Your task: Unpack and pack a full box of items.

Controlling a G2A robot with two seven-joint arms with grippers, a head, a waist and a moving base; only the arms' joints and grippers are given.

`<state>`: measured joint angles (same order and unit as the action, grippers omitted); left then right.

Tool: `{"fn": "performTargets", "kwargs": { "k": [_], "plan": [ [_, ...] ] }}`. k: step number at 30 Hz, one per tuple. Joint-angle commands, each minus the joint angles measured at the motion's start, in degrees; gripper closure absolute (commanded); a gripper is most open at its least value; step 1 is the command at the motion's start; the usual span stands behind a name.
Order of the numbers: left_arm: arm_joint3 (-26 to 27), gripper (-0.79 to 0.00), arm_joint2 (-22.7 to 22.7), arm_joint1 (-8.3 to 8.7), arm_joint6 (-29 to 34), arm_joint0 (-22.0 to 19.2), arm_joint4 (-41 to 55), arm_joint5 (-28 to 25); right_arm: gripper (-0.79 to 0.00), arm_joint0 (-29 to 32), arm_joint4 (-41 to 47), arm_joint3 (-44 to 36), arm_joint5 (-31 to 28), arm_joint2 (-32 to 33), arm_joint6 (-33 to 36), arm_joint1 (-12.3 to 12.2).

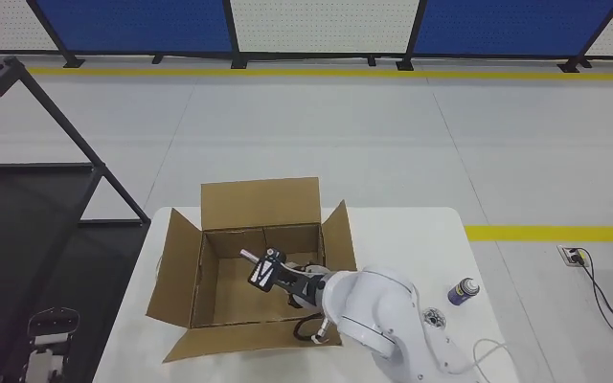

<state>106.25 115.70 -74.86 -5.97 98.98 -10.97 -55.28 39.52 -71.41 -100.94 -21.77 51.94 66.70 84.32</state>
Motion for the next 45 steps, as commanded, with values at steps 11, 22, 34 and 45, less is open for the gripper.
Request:
{"fn": "performTargets", "kwargs": {
  "k": [11, 22, 34, 45],
  "plan": [
    [-0.6, -0.785, -1.4, 0.0, 2.2, -0.8, -0.5, -0.9, 0.0, 6.1, -2.3, -23.1, 6.0, 4.8, -1.6, -0.9],
    [-0.3, -0.785, -2.4, 0.26, 4.5, -2.6, 0.1, -0.7, 0.0, 18.0, -3.2, -33.7, 14.9, 19.2, -9.1, -2.1],
    [0.9, -0.785, -2.2, 0.5, 5.7, -3.6, 0.4, 0.2, 0.0, 37.5, 12.9, -33.7, 15.7, 38.1, -17.9, -3.3],
    [3.2, -0.785, 1.4, 0.69, 2.9, -4.9, 3.9, 0.1, 0.0, 37.5, 12.9, -33.7, 15.7, 38.1, -17.9, -3.3]
  ]
}}
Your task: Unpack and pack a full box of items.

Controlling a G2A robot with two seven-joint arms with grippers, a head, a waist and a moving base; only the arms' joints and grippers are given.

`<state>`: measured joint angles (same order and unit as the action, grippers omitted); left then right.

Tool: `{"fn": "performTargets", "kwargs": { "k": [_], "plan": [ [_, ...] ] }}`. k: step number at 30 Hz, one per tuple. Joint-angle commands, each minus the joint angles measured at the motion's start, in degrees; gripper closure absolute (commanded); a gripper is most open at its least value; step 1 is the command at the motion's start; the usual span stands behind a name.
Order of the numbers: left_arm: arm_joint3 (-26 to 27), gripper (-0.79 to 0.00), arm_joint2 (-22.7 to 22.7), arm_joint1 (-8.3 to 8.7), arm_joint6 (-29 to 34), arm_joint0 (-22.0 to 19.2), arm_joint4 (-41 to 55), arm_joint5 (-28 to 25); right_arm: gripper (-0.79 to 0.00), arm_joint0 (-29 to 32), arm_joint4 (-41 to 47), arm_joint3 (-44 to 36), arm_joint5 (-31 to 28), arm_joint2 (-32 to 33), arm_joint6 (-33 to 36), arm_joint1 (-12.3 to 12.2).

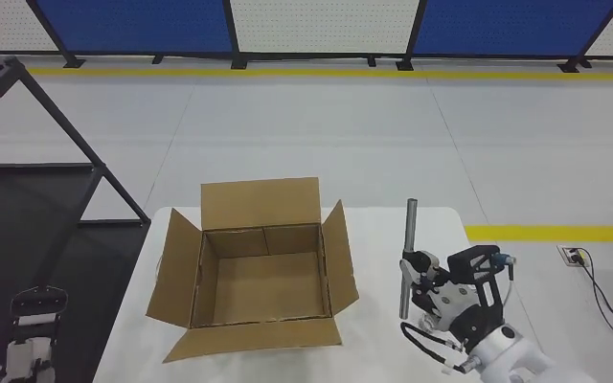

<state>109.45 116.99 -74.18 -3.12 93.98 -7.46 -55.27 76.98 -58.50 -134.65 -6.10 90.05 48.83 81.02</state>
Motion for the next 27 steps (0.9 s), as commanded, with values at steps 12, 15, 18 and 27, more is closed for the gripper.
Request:
{"fn": "performTargets", "kwargs": {
  "k": [12, 15, 18, 27],
  "plan": [
    [-1.4, -0.785, -0.1, 0.04, 1.3, -0.1, 0.8, 0.4, 0.0, -2.1, 2.0, 10.5, 4.6, 0.6, 11.3, -0.8],
    [-1.4, -0.785, -0.5, 0.06, 1.7, -0.5, 0.7, 0.6, 0.0, -3.3, 1.2, 14.3, 6.0, 0.3, 14.3, -1.1],
    [-1.4, -0.785, -0.9, 0.07, 2.1, -0.7, 0.6, 0.7, 0.0, -4.4, -0.1, 18.0, 5.7, -0.9, 16.0, -1.4],
    [-1.8, -0.785, -0.9, 0.09, 2.4, -1.0, -0.2, 0.6, 0.0, -6.9, -1.8, 26.9, 6.2, -4.1, 19.7, -2.0]
  ]
}}
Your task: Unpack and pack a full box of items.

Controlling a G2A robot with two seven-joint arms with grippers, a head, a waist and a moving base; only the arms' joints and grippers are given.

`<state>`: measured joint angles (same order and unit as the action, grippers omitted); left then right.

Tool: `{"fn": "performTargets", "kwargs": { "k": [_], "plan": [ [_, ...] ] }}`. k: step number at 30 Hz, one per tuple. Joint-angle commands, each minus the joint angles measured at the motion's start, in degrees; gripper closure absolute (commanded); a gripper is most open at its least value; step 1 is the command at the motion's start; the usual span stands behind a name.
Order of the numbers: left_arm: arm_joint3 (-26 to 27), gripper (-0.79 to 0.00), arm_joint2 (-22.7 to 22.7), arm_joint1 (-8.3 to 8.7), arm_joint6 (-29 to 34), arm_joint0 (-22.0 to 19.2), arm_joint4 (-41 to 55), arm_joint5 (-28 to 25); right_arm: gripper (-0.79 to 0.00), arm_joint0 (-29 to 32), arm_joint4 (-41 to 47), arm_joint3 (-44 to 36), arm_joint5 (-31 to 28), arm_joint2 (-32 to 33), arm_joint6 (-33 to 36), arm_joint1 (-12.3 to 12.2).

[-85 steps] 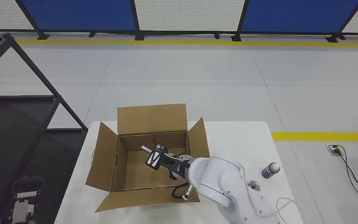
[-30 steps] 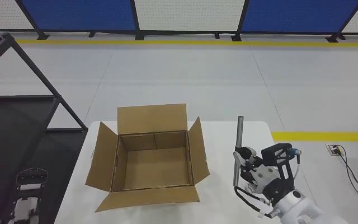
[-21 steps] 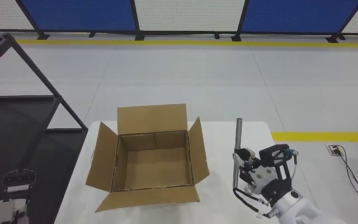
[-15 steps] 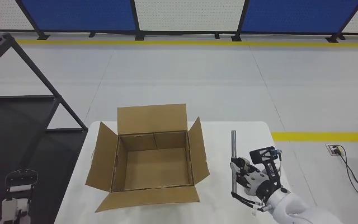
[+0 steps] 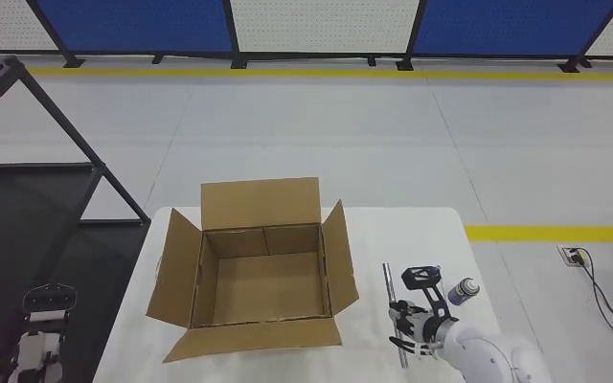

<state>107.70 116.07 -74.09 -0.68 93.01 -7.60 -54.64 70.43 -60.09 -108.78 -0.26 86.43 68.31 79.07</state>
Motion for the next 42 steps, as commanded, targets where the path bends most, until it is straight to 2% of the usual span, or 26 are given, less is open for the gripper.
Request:
{"fn": "performTargets", "kwargs": {
  "k": [1, 14, 31, 34, 36, 42],
  "plan": [
    [0.0, -0.785, 0.0, -0.01, -0.1, 0.0, -0.1, 0.0, 0.0, -0.7, -0.8, 1.9, 0.6, -0.9, 0.5, -0.1],
    [-0.1, -0.785, 0.3, -0.01, -0.2, 0.0, -0.9, 0.0, 0.0, -5.2, -5.0, 10.4, 5.0, -5.4, 4.6, -0.4],
    [0.2, -0.785, 1.0, -0.15, -1.5, 0.6, -1.0, -0.3, 0.0, -7.6, -6.3, 15.5, 8.2, -8.1, 4.1, -0.7],
    [0.2, -0.785, 1.0, -0.17, -1.6, 0.7, -1.0, -0.4, -0.099, -7.6, -6.2, 15.4, 8.0, -8.4, 4.4, -0.8],
    [0.2, -0.785, 1.0, -0.18, -1.6, 0.7, -1.0, -0.4, -0.206, -7.6, -6.3, 15.3, 8.1, -8.5, 4.6, -0.8],
    [0.2, -0.785, 1.0, -0.2, -1.5, 0.9, -0.8, -0.6, -0.305, -7.5, -6.2, 14.8, 8.4, -8.8, 4.8, -1.0]
  ]
}}
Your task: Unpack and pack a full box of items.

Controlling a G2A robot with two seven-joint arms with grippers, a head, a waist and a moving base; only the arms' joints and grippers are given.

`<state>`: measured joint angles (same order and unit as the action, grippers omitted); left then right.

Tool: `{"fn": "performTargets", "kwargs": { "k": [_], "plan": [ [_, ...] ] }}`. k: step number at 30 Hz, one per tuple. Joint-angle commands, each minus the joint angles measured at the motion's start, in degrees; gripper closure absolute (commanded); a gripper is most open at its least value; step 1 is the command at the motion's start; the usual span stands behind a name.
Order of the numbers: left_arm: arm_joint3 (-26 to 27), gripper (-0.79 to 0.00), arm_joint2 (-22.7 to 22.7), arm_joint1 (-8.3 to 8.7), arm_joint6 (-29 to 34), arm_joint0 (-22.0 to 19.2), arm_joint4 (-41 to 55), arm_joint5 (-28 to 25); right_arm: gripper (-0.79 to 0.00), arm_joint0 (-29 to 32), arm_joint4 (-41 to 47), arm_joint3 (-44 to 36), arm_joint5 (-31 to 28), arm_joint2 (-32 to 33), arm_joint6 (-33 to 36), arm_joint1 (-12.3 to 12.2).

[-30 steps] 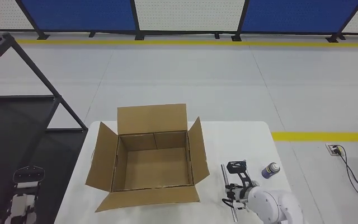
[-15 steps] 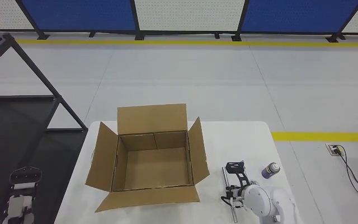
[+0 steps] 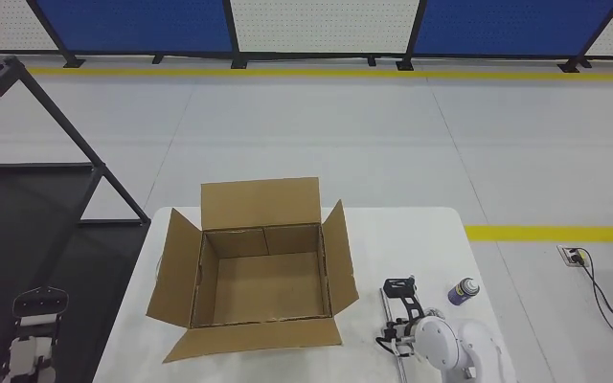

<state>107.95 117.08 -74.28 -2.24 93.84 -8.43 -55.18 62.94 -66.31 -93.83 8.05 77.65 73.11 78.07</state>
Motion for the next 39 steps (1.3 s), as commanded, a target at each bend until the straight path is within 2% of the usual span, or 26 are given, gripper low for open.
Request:
{"fn": "performTargets", "kwargs": {
  "k": [1, 6, 11, 12, 17, 21, 25, 30, 33, 39],
  "plan": [
    [0.0, -0.785, 0.0, 0.0, 0.0, 0.0, 0.1, -0.1, -0.308, 0.1, 0.0, -0.3, 0.1, 0.0, 0.1, -0.1],
    [-0.1, -0.785, 0.0, 0.0, 0.2, 0.1, 0.2, -0.1, -0.323, 1.0, 0.1, -3.0, 0.5, 0.7, -0.2, -0.3],
    [-0.2, -0.785, 0.0, 0.0, 0.3, 0.0, 0.5, -0.1, -0.391, 5.2, 0.1, -12.0, 0.0, 3.0, -1.3, -0.9],
    [-0.2, -0.785, -0.1, 0.01, 0.4, -0.1, 0.5, -0.1, -0.483, 6.4, 0.2, -14.5, -0.3, 3.5, -1.7, -1.0],
    [0.1, -0.785, -0.1, 0.04, 0.6, -0.2, 0.8, 0.0, -0.785, 13.4, 3.0, -26.7, -2.8, 7.5, -6.3, -1.6],
    [0.4, -0.785, 0.0, 0.1, 1.0, -0.2, 1.2, 0.0, -0.785, 18.0, 8.8, -34.5, -5.2, 11.2, -12.5, -1.8],
    [0.3, -0.785, 0.3, 0.11, 0.9, -0.2, 1.7, 0.0, -0.785, 19.6, 17.5, -38.3, -11.0, 13.2, -16.7, -2.0],
    [1.0, -0.785, 0.1, 0.09, -0.1, -0.3, 5.4, 1.1, -0.785, 13.6, 26.7, -34.4, -14.8, 11.0, -16.7, -2.2],
    [1.5, -0.785, 1.1, 0.23, 0.4, 0.0, 7.8, 2.4, -0.785, 8.7, 26.2, -31.3, -13.8, 8.9, -15.6, -2.3],
    [-1.5, -0.785, 2.9, 0.2, 0.2, 0.4, 7.4, 3.0, -0.785, 8.7, 26.2, -31.3, -13.8, 8.9, -15.6, -2.3]
  ]
}}
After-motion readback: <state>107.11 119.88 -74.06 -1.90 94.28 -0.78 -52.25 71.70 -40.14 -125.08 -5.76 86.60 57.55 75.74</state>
